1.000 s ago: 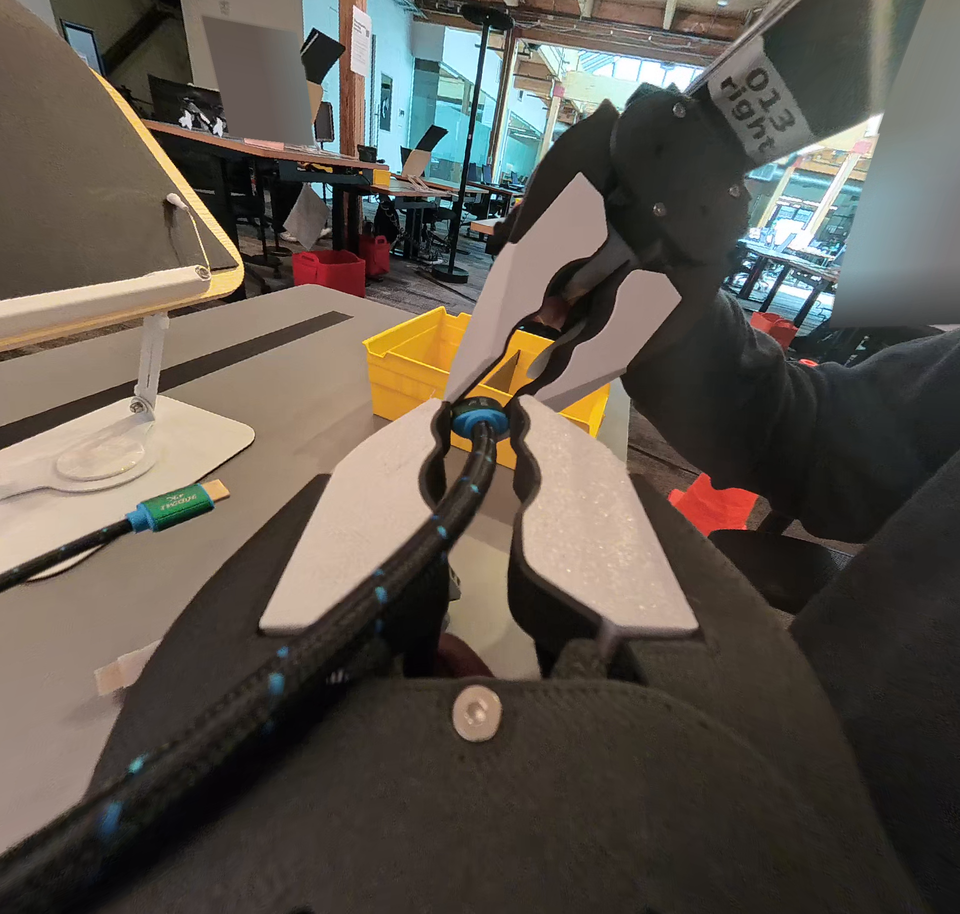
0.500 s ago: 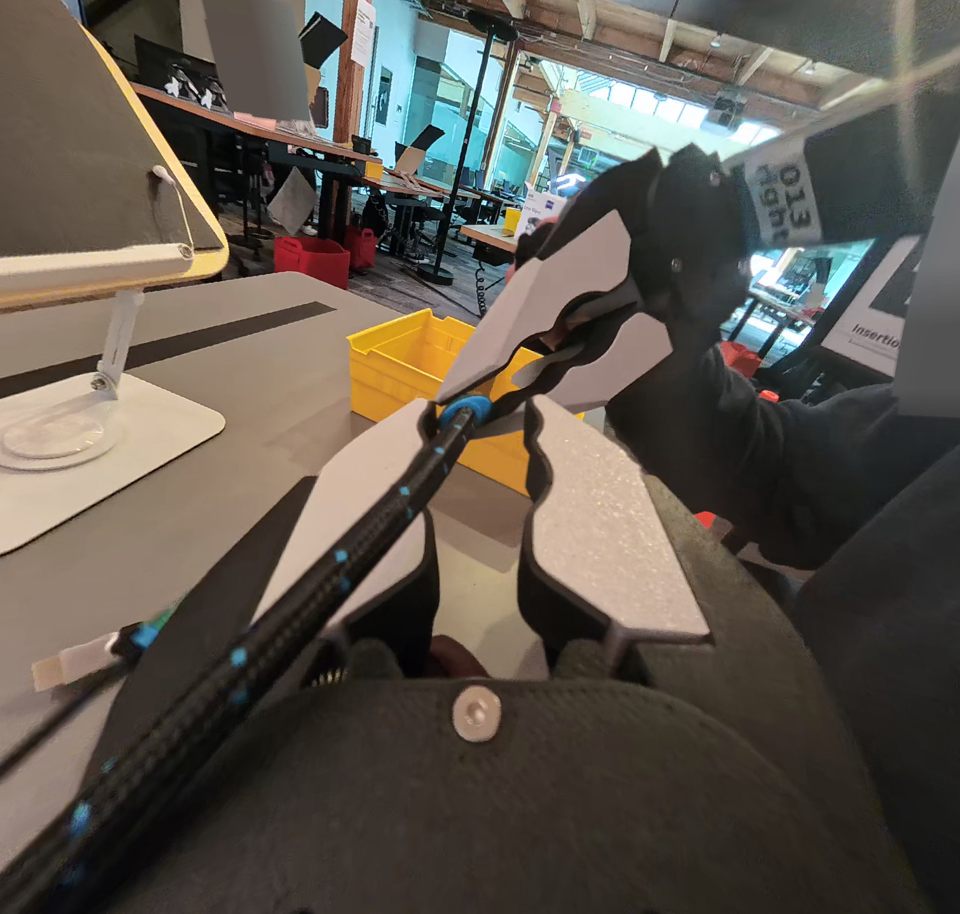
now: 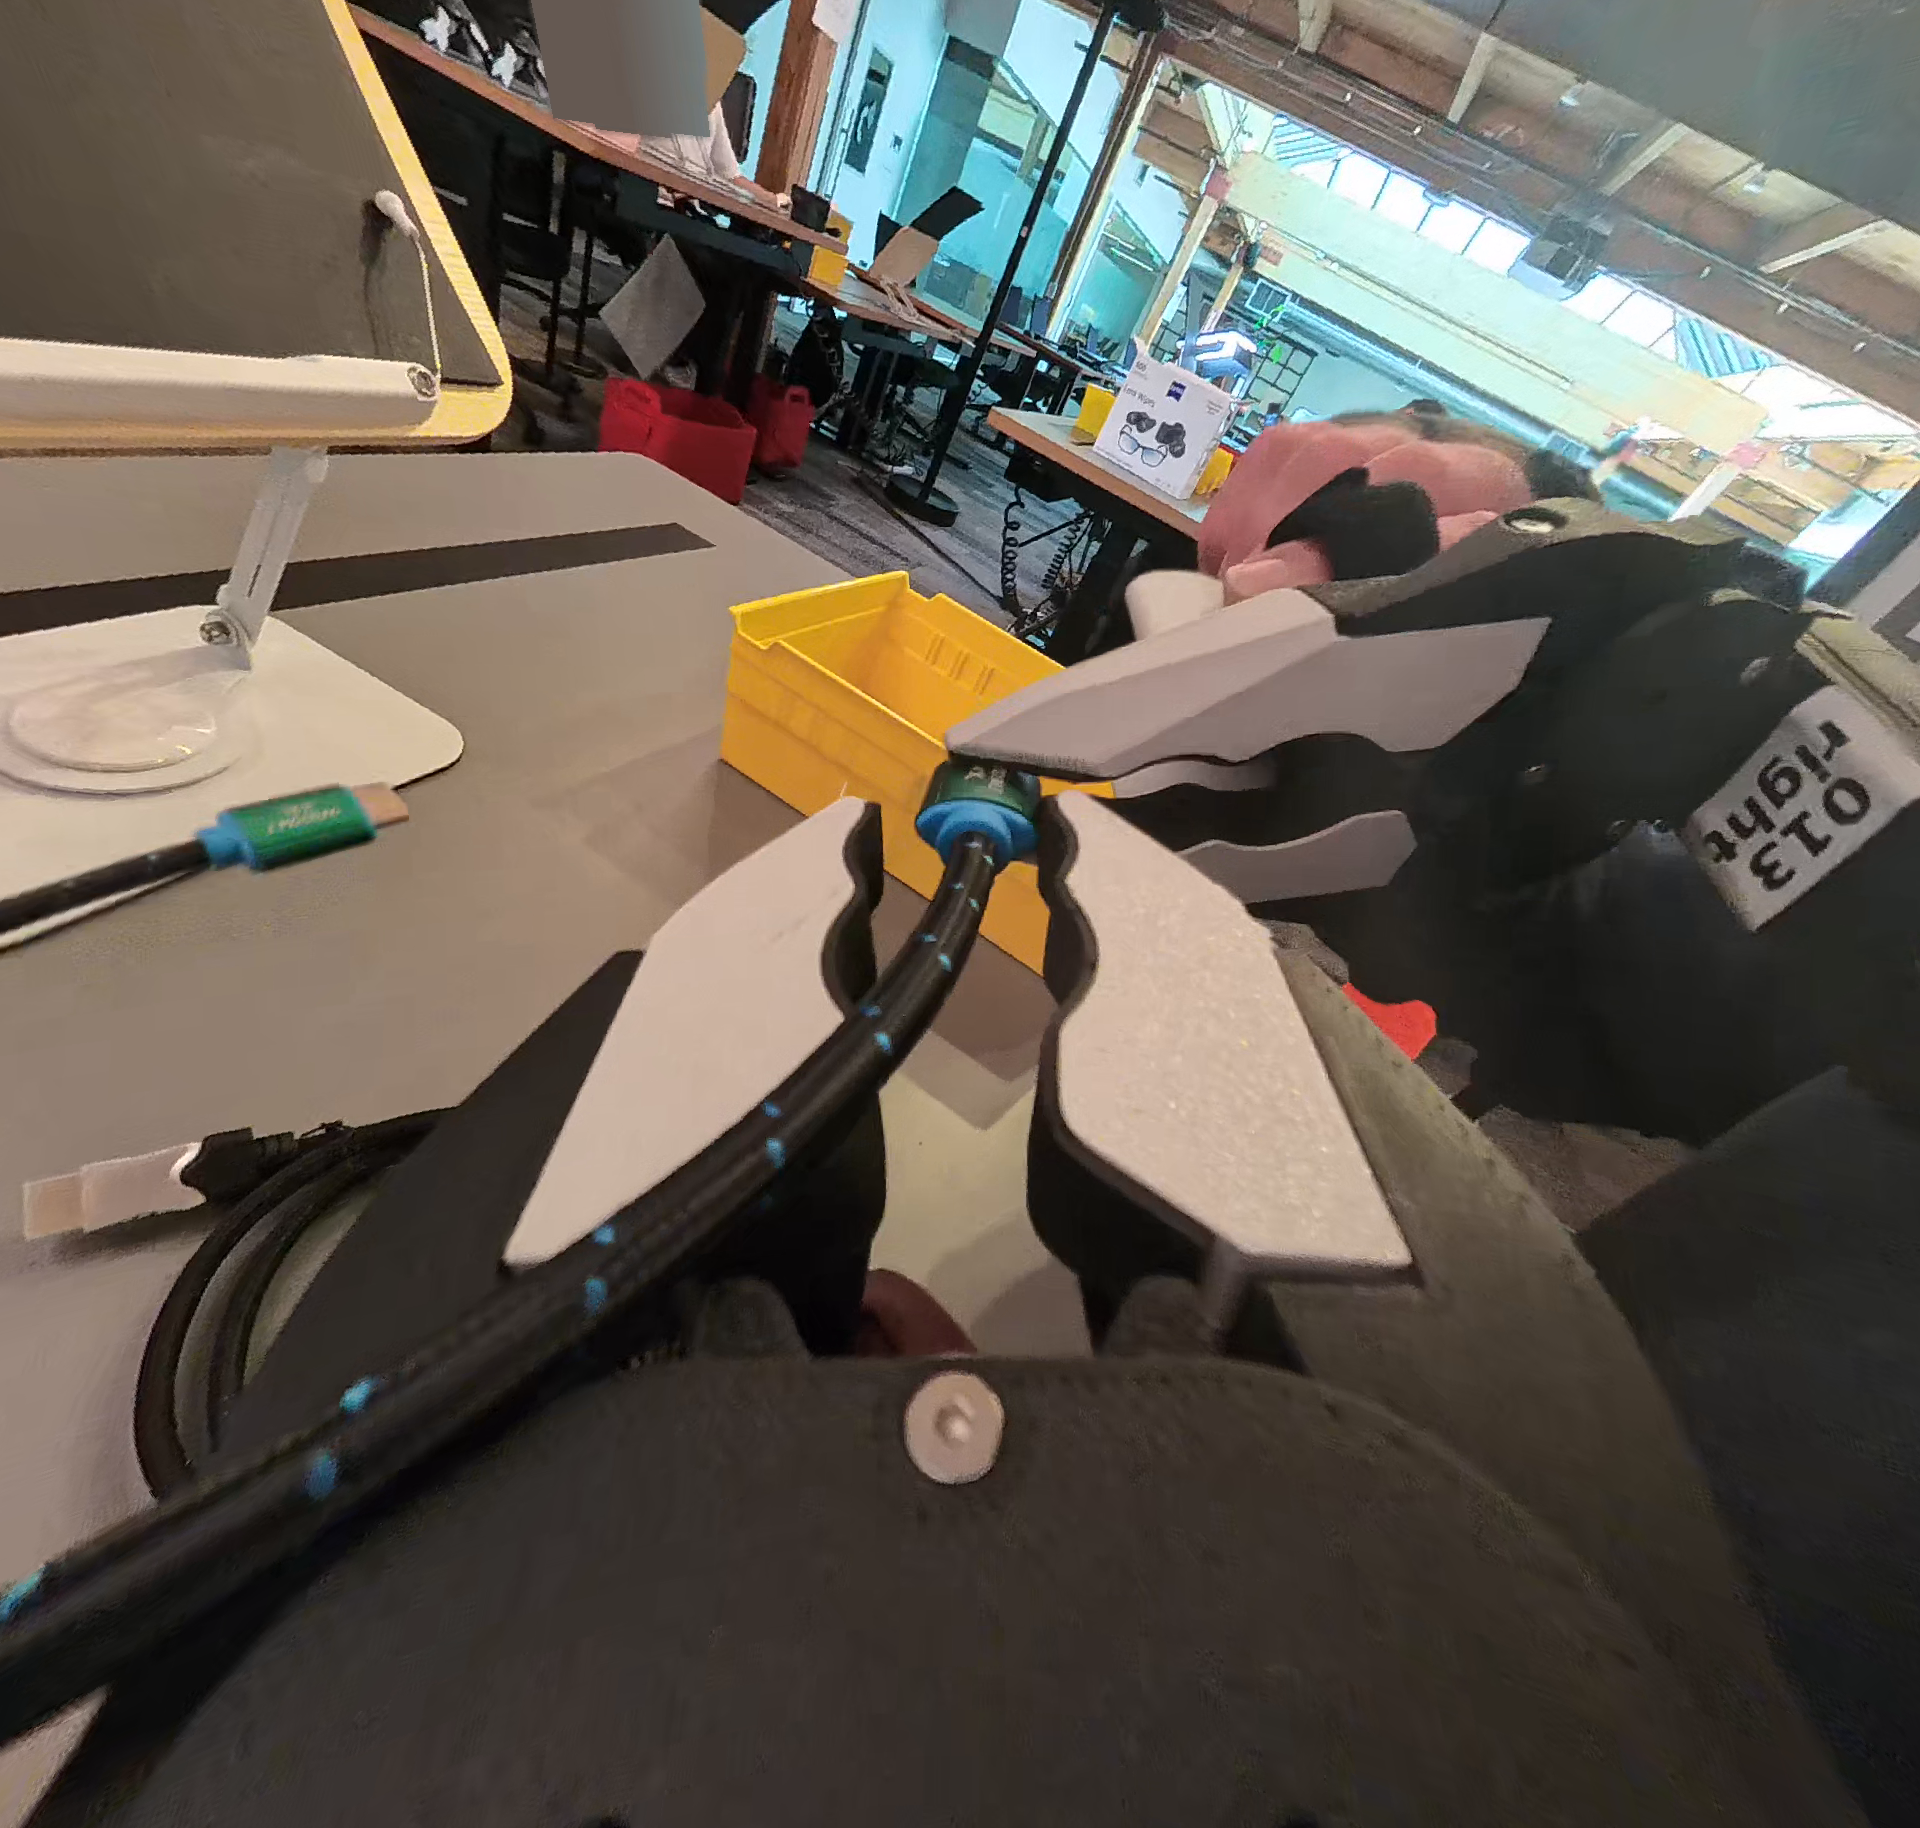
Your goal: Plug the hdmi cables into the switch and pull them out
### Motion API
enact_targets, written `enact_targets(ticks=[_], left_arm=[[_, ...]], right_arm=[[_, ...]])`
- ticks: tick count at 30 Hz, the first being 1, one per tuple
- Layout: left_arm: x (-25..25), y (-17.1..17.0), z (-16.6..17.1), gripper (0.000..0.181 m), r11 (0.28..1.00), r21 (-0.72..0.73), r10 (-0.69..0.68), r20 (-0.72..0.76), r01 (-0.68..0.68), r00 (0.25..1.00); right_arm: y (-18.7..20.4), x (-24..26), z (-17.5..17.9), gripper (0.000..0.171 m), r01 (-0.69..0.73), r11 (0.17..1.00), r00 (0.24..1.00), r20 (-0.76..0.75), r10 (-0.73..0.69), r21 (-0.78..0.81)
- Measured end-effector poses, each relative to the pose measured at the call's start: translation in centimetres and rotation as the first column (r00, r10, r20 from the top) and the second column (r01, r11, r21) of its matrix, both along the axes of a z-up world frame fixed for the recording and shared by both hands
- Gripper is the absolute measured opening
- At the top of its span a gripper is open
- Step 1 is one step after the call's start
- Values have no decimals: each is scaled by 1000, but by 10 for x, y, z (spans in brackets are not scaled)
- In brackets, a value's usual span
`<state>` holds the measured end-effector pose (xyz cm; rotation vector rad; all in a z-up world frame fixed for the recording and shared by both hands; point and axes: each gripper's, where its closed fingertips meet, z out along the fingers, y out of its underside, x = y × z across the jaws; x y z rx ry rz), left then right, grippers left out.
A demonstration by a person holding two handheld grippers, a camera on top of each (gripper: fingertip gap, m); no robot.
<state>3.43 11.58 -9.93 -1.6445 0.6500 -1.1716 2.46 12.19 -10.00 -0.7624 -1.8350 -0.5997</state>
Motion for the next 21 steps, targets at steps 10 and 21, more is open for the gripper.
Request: enact_targets(ticks=[10,21], left_arm=[[5,-7,-1,21,997,55,-47,4,47,999],[3,-4,-4,20,996,81,-29,12,28,1000]], right_arm=[[-6,2,-5,9,-85,996,991,99,86,-14],[0,4,-5,14,-74,994,997,34,76,-77]])
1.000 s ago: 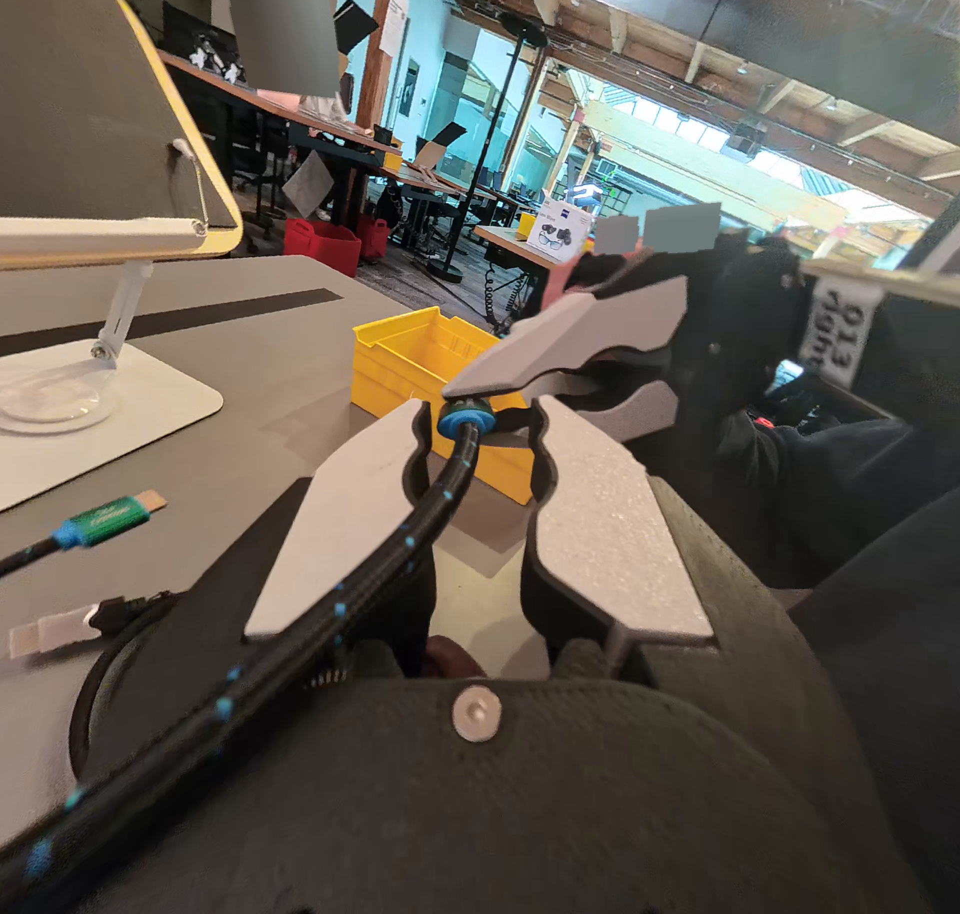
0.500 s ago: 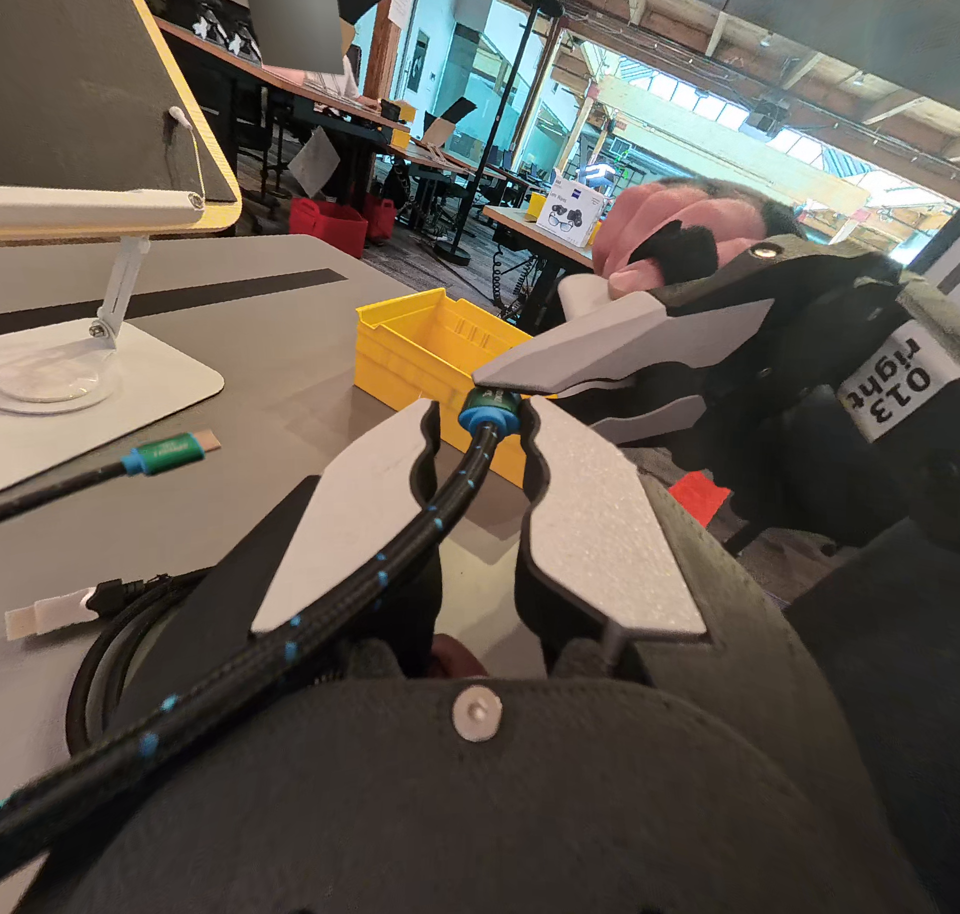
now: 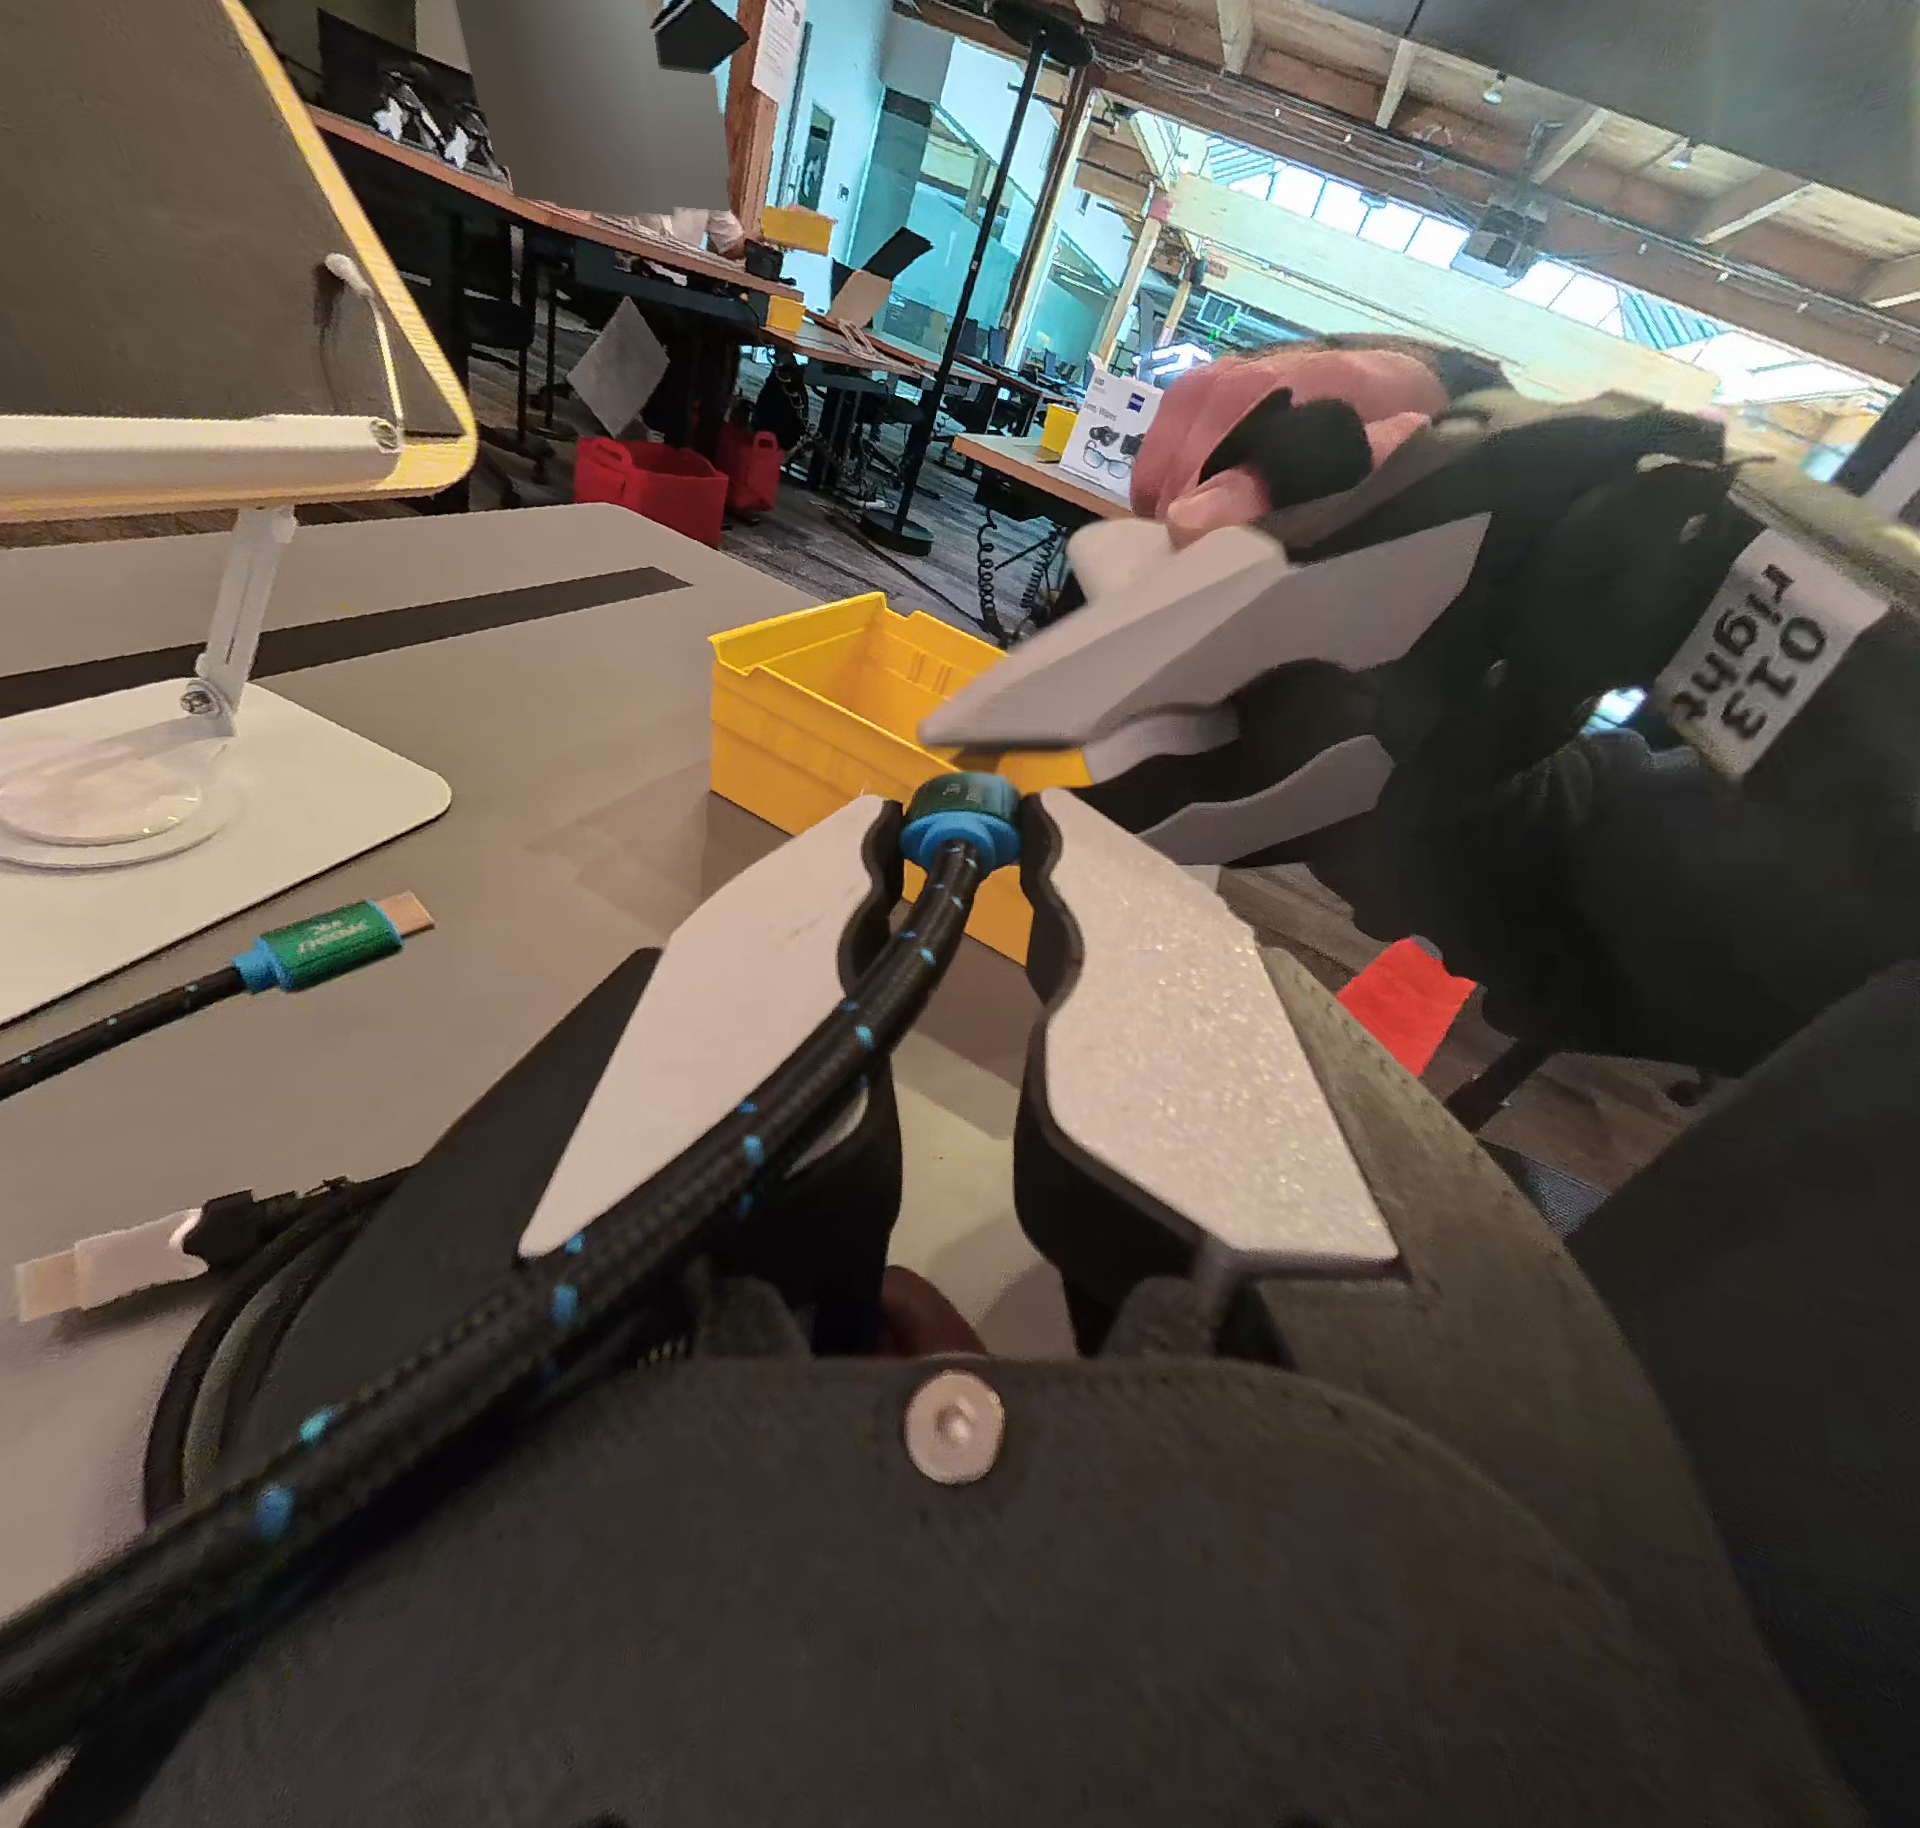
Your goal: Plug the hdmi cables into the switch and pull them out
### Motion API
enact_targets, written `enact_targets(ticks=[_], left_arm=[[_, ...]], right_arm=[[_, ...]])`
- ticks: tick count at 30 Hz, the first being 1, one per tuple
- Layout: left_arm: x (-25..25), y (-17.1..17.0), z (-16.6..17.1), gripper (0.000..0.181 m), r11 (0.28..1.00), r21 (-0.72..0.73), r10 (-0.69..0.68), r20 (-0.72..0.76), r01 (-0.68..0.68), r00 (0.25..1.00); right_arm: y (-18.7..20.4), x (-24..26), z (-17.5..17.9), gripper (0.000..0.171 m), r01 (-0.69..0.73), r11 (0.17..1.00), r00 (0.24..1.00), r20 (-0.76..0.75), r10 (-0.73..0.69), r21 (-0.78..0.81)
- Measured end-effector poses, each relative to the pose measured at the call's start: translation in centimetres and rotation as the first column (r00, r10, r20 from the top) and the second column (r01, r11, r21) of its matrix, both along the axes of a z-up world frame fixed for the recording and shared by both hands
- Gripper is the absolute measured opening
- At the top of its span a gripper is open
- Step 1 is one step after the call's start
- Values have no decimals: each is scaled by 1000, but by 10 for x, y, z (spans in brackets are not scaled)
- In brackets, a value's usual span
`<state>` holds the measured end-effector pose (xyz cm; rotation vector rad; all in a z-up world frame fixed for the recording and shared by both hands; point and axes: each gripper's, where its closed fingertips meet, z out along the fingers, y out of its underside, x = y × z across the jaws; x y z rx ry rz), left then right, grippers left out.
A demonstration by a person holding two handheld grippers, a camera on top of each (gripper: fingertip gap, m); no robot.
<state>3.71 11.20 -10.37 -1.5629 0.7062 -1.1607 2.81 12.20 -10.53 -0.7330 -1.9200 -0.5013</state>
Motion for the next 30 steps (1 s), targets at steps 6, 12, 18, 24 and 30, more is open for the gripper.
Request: enact_targets(ticks=[6,12,18,24,30], left_arm=[[-14,11,-3,20,999,28,39,8,-39,999],[-25,16,-5,21,995,59,81,-32,-79,996],[-40,11,-4,21,991,78,109,-52,-104,993],[-51,2,-5,20,988,96,124,-69,-117,990],[-60,-2,-7,20,987,99,133,-72,-125,989]], right_arm=[[15,31,5,32,120,948,979,-124,-162,-295],[19,59,-31,35,157,677,921,-142,-364,-719],[7,74,-126,21,396,360,856,197,-478,-845],[-10,55,-171,8,382,174,849,271,-454,-908],[-18,46,-174,7,376,135,855,287,-433,-917]])
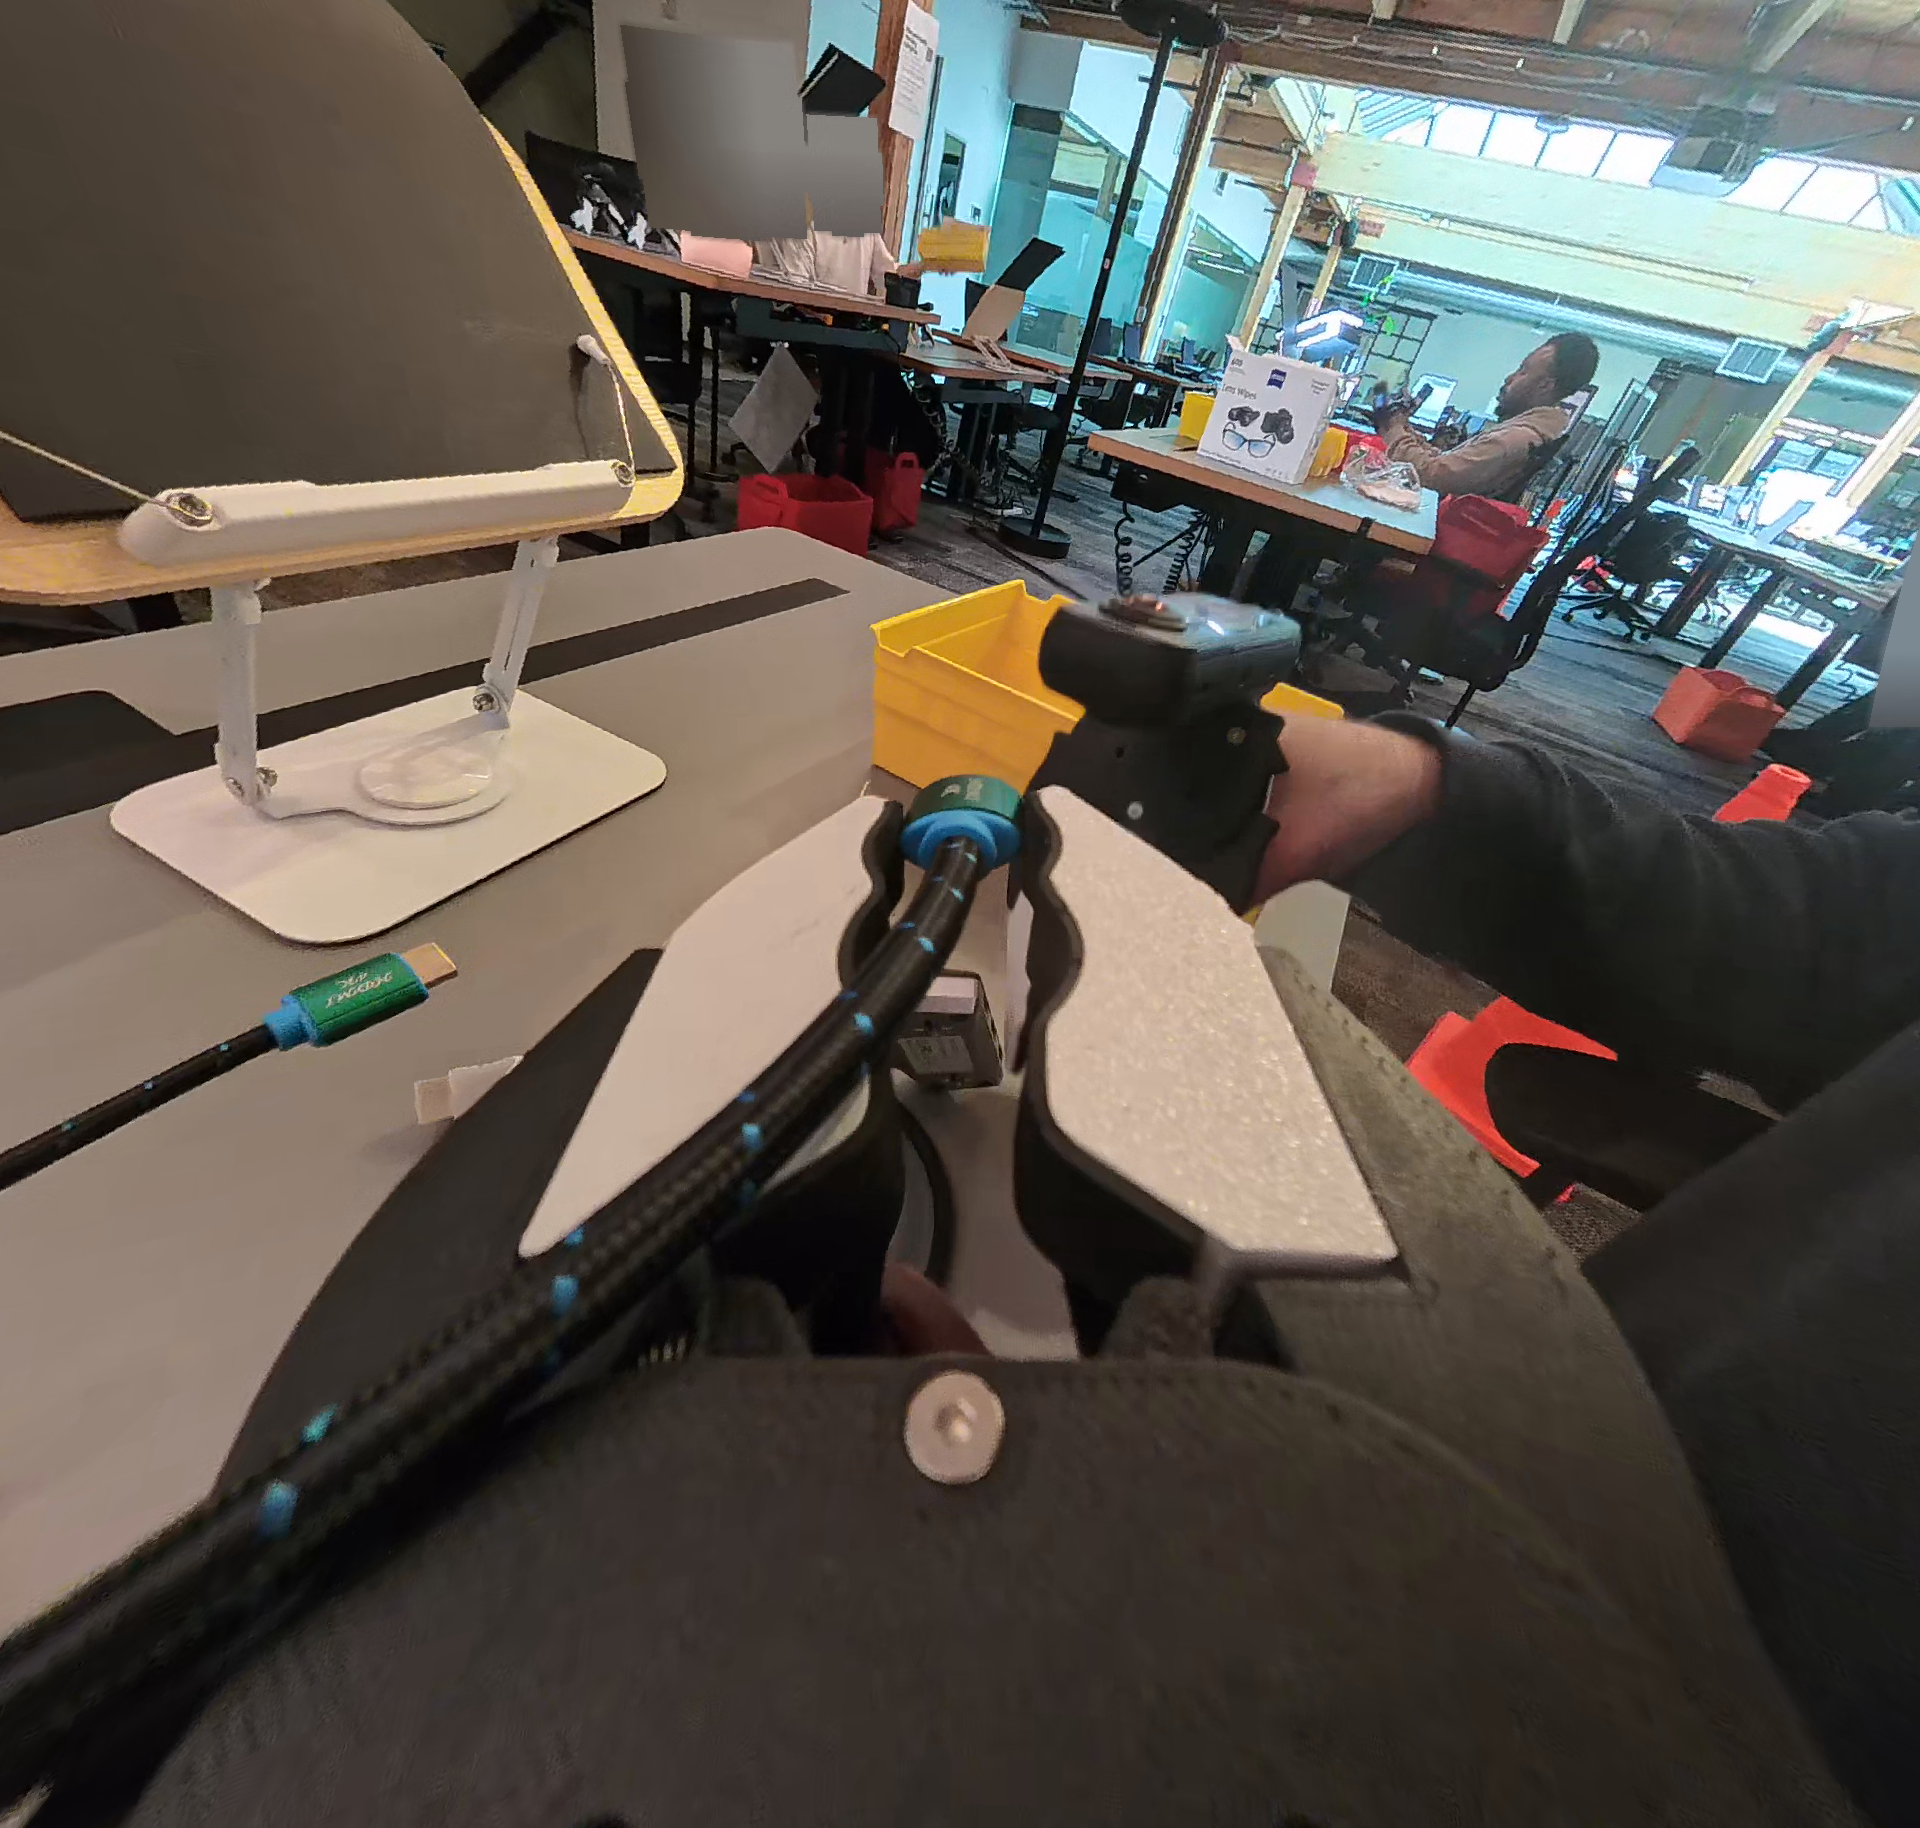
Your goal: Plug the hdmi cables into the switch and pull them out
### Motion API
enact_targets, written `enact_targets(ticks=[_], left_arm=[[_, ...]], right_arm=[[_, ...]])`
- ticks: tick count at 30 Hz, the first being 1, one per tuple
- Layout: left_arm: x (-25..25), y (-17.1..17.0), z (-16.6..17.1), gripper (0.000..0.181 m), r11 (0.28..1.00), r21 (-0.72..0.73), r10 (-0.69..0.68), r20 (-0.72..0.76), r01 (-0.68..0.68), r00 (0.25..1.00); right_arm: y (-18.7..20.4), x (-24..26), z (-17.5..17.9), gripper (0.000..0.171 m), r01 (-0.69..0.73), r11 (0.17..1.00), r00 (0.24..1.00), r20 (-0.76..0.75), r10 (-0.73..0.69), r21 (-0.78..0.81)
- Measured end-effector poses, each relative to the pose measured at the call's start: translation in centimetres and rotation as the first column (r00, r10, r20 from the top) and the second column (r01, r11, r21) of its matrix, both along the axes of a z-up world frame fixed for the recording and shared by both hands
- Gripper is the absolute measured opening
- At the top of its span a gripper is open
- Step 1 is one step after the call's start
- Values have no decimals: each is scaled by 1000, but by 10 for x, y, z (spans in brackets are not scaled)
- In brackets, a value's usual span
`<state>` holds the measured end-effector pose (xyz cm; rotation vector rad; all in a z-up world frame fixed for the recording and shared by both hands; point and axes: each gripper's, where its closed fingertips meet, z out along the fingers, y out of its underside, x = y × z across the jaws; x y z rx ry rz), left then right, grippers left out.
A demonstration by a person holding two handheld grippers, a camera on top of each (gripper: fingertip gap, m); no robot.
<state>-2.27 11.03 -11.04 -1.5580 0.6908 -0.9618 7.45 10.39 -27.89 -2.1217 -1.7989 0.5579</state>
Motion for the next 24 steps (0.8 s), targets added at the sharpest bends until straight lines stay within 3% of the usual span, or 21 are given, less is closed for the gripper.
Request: enact_targets(ticks=[4,9,12,17,20,24], left_arm=[[1,-1,-1,21,1000,12,-6,-14,6,1000],[3,0,-6,21,1000,28,-6,-39,7,999],[2,1,-6,20,999,35,3,-48,-2,999],[-1,3,-7,20,999,49,18,-63,-15,998],[-5,2,-5,20,998,65,29,-72,-24,997],[-9,3,-5,20,996,79,35,-89,-28,995]], right_arm=[[29,31,4,15,123,990,991,44,-126,76],[9,14,-22,14,98,995,995,19,-98,-24],[-6,-16,-21,7,65,995,995,-72,-71,-77],[-34,-73,5,11,-80,979,944,-329,14,-186],[-20,-68,23,17,-92,993,932,-358,60,-73],[8,-59,35,53,-140,951,940,-266,216,275]])
